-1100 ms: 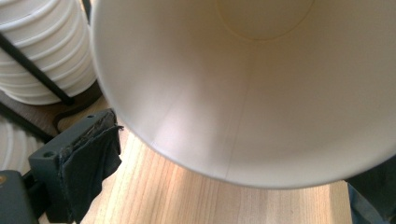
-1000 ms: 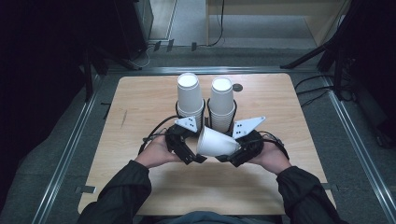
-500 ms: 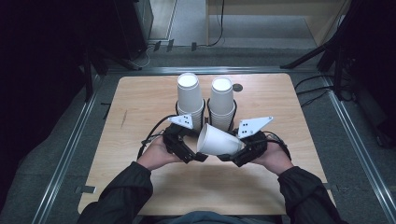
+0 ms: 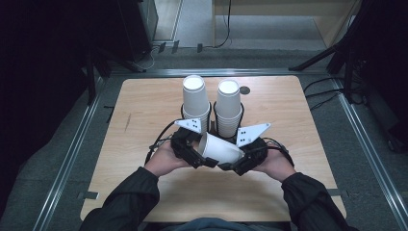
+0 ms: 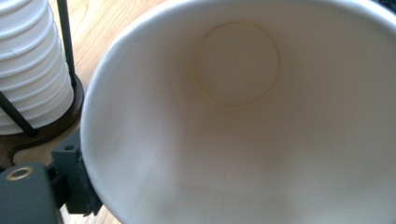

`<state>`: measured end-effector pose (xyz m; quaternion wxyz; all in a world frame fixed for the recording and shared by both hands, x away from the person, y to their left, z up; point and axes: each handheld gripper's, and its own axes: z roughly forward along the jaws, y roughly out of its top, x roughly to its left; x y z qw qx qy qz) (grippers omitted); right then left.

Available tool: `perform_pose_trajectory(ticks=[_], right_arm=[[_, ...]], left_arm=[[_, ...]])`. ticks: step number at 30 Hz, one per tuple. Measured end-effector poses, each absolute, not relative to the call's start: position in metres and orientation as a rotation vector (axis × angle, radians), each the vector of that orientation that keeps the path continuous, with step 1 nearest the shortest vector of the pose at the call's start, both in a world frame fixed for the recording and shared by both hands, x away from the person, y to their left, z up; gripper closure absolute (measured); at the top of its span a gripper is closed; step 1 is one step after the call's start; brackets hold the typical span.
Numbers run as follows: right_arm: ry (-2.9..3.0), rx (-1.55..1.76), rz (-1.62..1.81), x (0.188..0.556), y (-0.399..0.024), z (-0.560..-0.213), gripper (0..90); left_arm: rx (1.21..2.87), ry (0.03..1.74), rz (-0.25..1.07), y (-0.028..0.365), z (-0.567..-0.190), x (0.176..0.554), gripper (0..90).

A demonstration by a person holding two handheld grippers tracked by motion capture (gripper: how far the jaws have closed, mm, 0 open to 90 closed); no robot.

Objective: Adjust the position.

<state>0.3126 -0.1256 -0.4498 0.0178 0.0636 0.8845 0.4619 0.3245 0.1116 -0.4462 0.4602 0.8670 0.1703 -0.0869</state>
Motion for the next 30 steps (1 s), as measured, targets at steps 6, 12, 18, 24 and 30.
perform_pose_trajectory(ticks=[6, 12, 18, 24, 30], right_arm=[[2.766, 0.195, 1.408, 0.312, -0.124, -0.452, 22.1], [2.77, 0.224, 1.432, 0.313, -0.126, -0.448, 21.4], [2.824, 0.311, 1.393, 0.315, -0.132, -0.448, 13.9], [2.834, 0.374, 1.397, 0.318, -0.141, -0.449, 13.8], [2.852, 0.393, 1.391, 0.318, -0.142, -0.45, 13.8]], left_arm=[[2.157, 0.399, -0.22, 0.113, -0.445, 0.326, 12.3], [2.142, 0.393, -0.223, 0.112, -0.441, 0.326, 13.7], [2.154, 0.396, -0.202, 0.118, -0.437, 0.327, 14.5], [2.186, 0.355, -0.146, 0.128, -0.43, 0.326, 14.4], [2.251, 0.346, -0.088, 0.129, -0.424, 0.326, 14.4]])
